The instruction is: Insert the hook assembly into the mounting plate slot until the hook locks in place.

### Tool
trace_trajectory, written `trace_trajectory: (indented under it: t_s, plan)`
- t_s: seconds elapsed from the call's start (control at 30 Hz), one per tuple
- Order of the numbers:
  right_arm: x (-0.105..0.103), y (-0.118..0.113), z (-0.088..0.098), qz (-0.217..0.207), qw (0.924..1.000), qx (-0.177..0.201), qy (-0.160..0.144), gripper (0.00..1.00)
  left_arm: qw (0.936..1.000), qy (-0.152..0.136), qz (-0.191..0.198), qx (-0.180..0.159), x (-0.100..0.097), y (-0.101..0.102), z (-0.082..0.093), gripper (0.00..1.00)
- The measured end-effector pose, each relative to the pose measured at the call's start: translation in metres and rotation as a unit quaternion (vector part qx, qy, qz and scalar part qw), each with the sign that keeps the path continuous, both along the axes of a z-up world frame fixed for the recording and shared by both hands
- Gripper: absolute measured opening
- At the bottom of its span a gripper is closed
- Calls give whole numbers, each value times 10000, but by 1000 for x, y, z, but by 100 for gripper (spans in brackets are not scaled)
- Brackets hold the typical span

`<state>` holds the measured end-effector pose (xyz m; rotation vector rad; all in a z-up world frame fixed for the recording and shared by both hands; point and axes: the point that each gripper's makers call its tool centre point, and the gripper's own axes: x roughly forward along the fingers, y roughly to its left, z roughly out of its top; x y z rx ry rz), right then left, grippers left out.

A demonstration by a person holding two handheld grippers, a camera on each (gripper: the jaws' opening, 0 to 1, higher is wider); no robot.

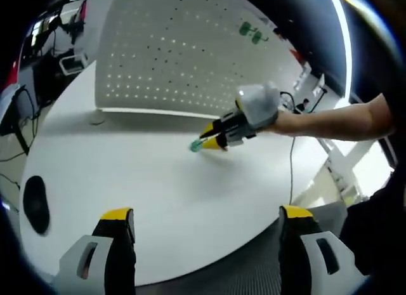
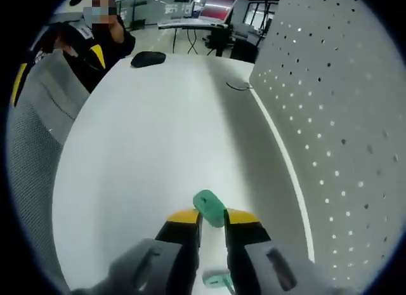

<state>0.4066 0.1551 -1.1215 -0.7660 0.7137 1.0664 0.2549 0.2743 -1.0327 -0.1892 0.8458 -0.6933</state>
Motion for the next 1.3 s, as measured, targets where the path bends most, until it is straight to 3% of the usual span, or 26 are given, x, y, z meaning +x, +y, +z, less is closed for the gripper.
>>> trace_trajectory:
  t_s: [0.2, 0.4, 0.67, 0.9, 1.13, 1.27, 1.3]
  plan:
    - [1, 3, 0, 320, 9995, -84, 15, 2, 10000, -29, -21, -8, 2, 0, 1, 95]
    - [-1, 4, 0, 370, 9993, -106, 24, 1, 10000, -13, -36, 4, 1, 1, 1, 95]
    - [3, 7, 17, -409, 9983, 404, 132, 1, 10000, -53, -4, 0, 1, 3, 3, 95]
    - [15, 12, 50, -1164, 9868, 1116, 160, 1, 9998, -188, -21, -6, 5, 0, 11, 95]
    - [20, 13, 94, -2005, 9575, 2059, 257, 1, 9992, -394, 1, 13, 12, 0, 23, 95]
    - [18, 9, 115, -2642, 9246, 2691, 532, 1, 9987, -505, 52, 49, 18, 1, 30, 95]
    - [17, 7, 121, -2723, 9196, 2785, 503, 1, 9985, -545, 71, 55, 21, 2, 32, 95]
